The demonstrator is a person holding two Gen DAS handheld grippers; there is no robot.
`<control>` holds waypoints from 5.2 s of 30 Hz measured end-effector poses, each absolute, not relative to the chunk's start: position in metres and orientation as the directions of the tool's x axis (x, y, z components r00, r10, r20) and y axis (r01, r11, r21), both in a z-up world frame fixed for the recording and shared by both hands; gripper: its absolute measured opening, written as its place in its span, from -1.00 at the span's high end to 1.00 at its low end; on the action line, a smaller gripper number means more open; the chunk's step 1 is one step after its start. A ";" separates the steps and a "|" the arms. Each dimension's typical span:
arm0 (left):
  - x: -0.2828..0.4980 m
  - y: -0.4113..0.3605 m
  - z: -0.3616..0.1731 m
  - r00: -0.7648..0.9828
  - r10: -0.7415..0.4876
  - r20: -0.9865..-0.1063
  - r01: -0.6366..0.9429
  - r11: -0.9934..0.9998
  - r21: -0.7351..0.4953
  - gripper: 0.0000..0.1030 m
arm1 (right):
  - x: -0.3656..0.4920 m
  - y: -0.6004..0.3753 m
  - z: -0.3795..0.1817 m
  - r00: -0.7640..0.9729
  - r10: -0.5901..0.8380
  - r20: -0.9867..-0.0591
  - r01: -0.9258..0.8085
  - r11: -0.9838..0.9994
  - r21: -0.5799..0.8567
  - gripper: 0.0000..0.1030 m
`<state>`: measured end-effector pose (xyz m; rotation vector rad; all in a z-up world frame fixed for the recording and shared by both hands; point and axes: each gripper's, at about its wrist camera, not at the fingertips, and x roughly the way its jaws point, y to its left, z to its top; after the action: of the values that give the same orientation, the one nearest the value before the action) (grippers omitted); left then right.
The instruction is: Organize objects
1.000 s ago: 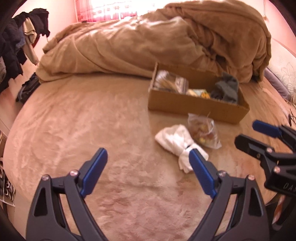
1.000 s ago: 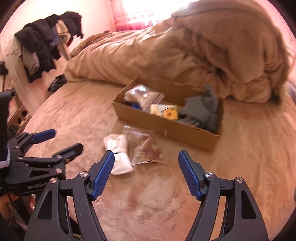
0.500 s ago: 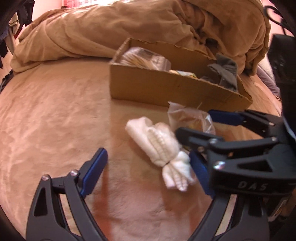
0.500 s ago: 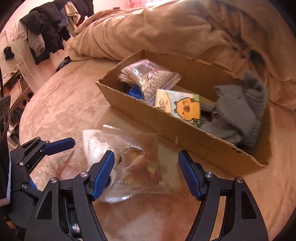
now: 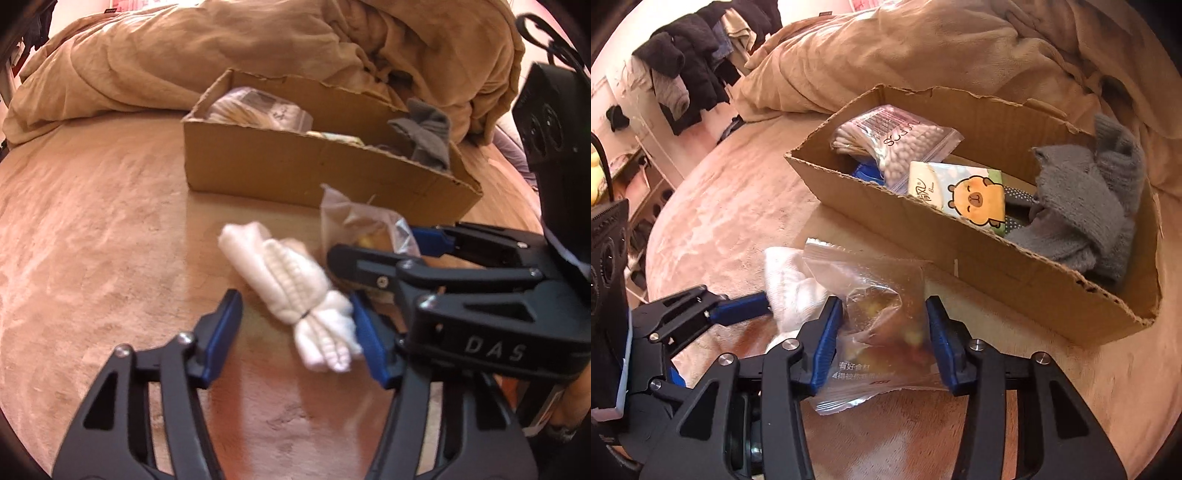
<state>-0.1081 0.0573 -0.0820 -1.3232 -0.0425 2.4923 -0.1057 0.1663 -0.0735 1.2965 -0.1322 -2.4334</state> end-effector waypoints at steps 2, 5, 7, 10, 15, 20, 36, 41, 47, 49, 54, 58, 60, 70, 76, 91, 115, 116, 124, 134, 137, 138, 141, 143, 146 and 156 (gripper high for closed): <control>-0.108 0.061 -0.083 -0.516 0.297 -0.804 -0.272 -0.946 -0.175 -0.13 | -0.103 0.172 -0.071 -0.513 -0.379 -0.770 0.272 -0.923 0.273 0.06; -0.108 0.061 -0.081 -0.515 0.305 -0.802 -0.281 -0.943 -0.178 -0.13 | -0.100 0.180 -0.067 -0.524 -0.375 -0.765 0.258 -0.926 0.276 0.06; -0.107 0.064 -0.079 -0.510 0.313 -0.801 -0.296 -0.938 -0.179 -0.11 | -0.098 0.183 -0.065 -0.527 -0.370 -0.766 0.252 -0.928 0.274 0.06; -0.103 0.066 -0.074 -0.516 0.311 -0.798 -0.306 -0.937 -0.168 -0.07 | -0.095 0.188 -0.063 -0.533 -0.366 -0.763 0.245 -0.930 0.275 0.06; -0.092 0.063 -0.056 -0.546 0.304 -0.781 -0.314 -0.938 -0.146 -0.05 | -0.091 0.191 -0.059 -0.546 -0.357 -0.758 0.234 -0.933 0.271 0.06; -0.085 0.056 -0.028 -0.590 0.311 -0.746 -0.305 -0.940 -0.151 -0.05 | -0.080 0.194 -0.042 -0.574 -0.345 -0.743 0.225 -0.938 0.263 0.06; -0.081 0.044 0.002 -0.629 0.301 -0.716 -0.270 -0.949 -0.162 -0.05 | -0.064 0.201 0.024 -0.653 -0.295 -0.697 0.213 -0.955 0.205 0.06; -0.093 0.034 -0.028 -0.584 0.237 -0.777 -0.143 -0.972 -0.188 -0.45 | -0.063 0.199 0.017 -0.635 -0.304 -0.710 0.222 -0.952 0.210 0.06; -0.102 0.026 -0.047 -0.568 0.230 -0.790 -0.088 -0.972 -0.220 -0.99 | -0.066 0.199 0.001 -0.620 -0.319 -0.717 0.232 -0.947 0.221 0.06; -0.104 0.029 -0.056 -0.549 0.212 -0.809 -0.080 -0.976 -0.202 -0.99 | -0.068 0.199 -0.003 -0.617 -0.321 -0.718 0.234 -0.947 0.221 0.06; -0.112 0.036 -0.085 -0.474 0.186 -0.861 -0.033 -0.981 -0.193 -0.99 | -0.070 0.200 -0.011 -0.614 -0.329 -0.717 0.232 -0.944 0.235 0.06; -0.111 0.045 -0.093 -0.491 0.136 -0.861 -0.020 -0.989 -0.145 -0.99 | -0.070 0.198 -0.017 -0.608 -0.331 -0.721 0.240 -0.943 0.231 0.06; -0.110 0.051 -0.096 -0.495 0.106 -0.862 -0.030 -0.994 -0.105 -1.00 | -0.069 0.198 -0.020 -0.608 -0.331 -0.722 0.243 -0.943 0.228 0.06; -0.091 0.047 -0.092 -0.614 0.195 -0.765 -0.049 -0.977 -0.210 0.18 | -0.065 0.207 -0.026 -0.613 -0.324 -0.721 0.229 -0.946 0.230 0.06; -0.097 0.050 -0.091 -0.597 0.221 -0.771 -0.061 -0.971 -0.231 0.31 | -0.063 0.214 -0.023 -0.622 -0.313 -0.718 0.208 -0.950 0.234 0.06; -0.097 0.042 -0.015 -0.669 0.267 -0.694 -0.171 -0.964 -0.205 0.33 | -0.049 0.219 0.016 -0.664 -0.264 -0.699 0.185 -0.964 0.189 0.06; -0.237 0.076 -0.041 -0.558 0.282 -0.780 -0.294 -0.947 -0.132 0.21 | -0.159 0.227 -0.014 -0.650 -0.177 -0.739 0.066 -0.982 0.177 0.06; -0.237 0.078 -0.043 -0.555 0.275 -0.785 -0.299 -0.947 -0.120 0.17 | -0.159 0.228 -0.016 -0.648 -0.178 -0.740 0.066 -0.982 0.178 0.06; -0.231 0.092 -0.039 -0.558 0.173 -0.812 -0.264 -0.964 -0.024 -0.90 | -0.145 0.236 -0.007 -0.687 -0.174 -0.706 0.046 -0.979 0.196 -0.04; -0.201 0.077 0.014 -0.628 0.134 -0.767 -0.194 -0.981 -0.012 -0.91 | -0.113 0.234 0.019 -0.711 -0.173 -0.682 0.054 -0.980 0.192 -0.05; -0.178 0.077 0.028 -0.647 0.129 -0.751 -0.213 -0.977 0.015 -0.91 | -0.097 0.234 0.031 -0.727 -0.168 -0.666 0.048 -0.980 0.196 -0.05; -0.170 0.076 0.033 -0.652 0.131 -0.747 -0.215 -0.977 0.016 -0.91 | -0.092 0.234 0.035 -0.731 -0.167 -0.662 0.047 -0.980 0.195 -0.05; -0.148 0.070 0.042 -0.661 0.143 -0.737 -0.218 -0.976 0.007 -0.91 | -0.072 0.230 0.045 -0.740 -0.157 -0.654 0.048 -0.982 0.182 -0.07; -0.131 0.063 0.046 -0.667 0.141 -0.732 -0.220 -0.975 0.013 -0.91 | -0.056 0.228 0.050 -0.748 -0.137 -0.649 0.040 -0.986 0.163 -0.13; -0.111 0.053 0.048 -0.679 0.142 -0.720 -0.210 -0.978 0.005 -0.91 | -0.035 0.228 0.052 -0.762 -0.113 -0.638 0.022 -0.989 0.149 -0.30; -0.078 0.012 0.021 -0.659 0.159 -0.735 -0.151 -0.986 -0.078 -0.99 | 0.001 0.235 0.032 -0.761 -0.060 -0.646 -0.037 -0.990 0.136 -0.39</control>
<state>-0.0777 0.0116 0.0206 -1.2043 -0.0153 2.7165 0.0007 0.2346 0.0319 1.0826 -0.2210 -2.9277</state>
